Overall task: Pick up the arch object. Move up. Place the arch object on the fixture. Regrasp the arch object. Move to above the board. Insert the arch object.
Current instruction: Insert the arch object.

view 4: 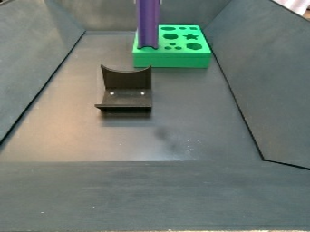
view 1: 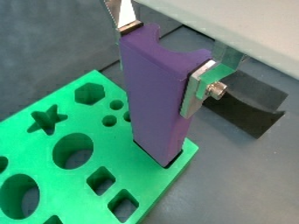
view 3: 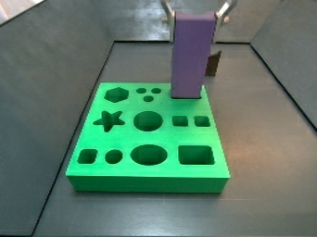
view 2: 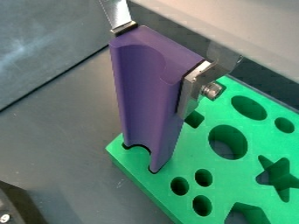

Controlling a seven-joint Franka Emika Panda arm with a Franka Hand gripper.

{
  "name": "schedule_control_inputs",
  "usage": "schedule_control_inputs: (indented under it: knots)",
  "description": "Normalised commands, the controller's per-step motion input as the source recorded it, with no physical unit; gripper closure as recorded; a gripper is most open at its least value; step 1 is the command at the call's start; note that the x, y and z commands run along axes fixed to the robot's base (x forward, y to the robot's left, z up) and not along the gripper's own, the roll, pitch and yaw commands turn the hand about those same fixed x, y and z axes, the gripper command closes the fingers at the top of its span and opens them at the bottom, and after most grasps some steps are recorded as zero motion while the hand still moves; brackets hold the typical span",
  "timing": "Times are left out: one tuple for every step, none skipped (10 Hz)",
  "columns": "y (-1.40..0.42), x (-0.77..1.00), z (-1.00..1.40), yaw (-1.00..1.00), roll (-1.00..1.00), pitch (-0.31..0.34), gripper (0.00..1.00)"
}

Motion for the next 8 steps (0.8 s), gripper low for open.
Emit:
schedule_control_inputs:
  knots:
    - [0.0,0.0,-0.21,0.02,0.08,-0.053,1.0]
    - [0.0,0.0,-0.18,0.01,0.05,-0.033,1.0]
    - [-0.06,0.04,-0.19,0.02,0.09,-0.033,1.0]
    - [-0.01,0.15,-0.32,0.0,0.09,-0.073,1.0]
    - [0.0,0.08,-0.8,0.0,0.1,-0.163,1.0]
    - [0.0,0.0,-0.91,0.0,0.01,-0.169,1.0]
    - [0.11,0.0,-1.0,0.01,0.0,-0.124,1.0]
    - [0.23,0.04,-1.0,0.07,0.0,-0.086,1.0]
